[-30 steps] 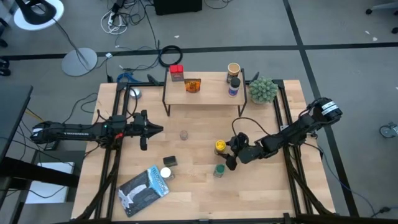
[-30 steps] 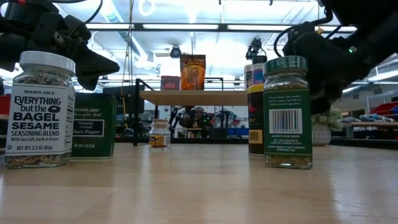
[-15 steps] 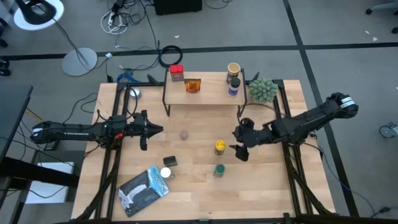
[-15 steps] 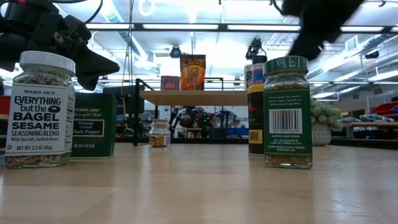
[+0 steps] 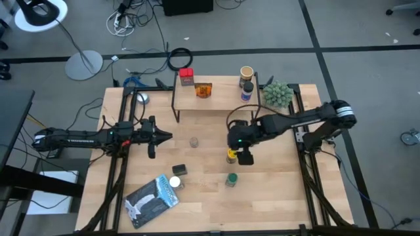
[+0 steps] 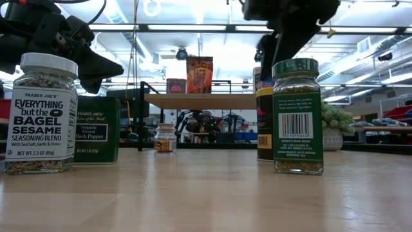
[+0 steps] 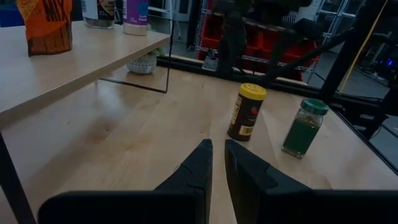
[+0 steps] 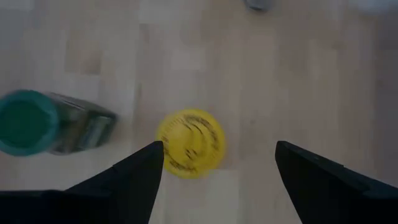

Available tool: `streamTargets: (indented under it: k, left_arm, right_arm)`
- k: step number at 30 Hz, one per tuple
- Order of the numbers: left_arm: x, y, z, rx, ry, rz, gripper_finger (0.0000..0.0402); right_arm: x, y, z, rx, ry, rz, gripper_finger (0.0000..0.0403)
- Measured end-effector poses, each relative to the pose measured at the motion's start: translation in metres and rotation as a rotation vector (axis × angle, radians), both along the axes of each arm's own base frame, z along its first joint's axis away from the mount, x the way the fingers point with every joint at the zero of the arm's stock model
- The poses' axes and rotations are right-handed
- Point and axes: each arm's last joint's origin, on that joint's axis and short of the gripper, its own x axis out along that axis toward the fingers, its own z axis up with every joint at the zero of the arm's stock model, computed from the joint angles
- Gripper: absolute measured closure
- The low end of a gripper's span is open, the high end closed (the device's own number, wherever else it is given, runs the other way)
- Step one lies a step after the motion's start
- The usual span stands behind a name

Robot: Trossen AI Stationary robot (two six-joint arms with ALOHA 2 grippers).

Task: Shelf spices
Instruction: Put the yellow seasoning bottle on the shelf

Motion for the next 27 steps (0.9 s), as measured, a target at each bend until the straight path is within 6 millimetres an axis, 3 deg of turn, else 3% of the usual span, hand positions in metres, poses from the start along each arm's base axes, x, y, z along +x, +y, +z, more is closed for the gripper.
streamTargets:
  k: [13,27]
  left_arm:
    - [0.000,0.000,0.000,0.026,0.001,-0.003,0.0353]
    - [0.000,0.000,0.000,0.026,0.000,-0.002,0.0353]
  right_arm:
    - [0.017,0.004,-0.024,0.033,0.154,0.054,0.0096]
    - [0.019,0.005,-0.025,0.047,0.142,0.077,0.0096]
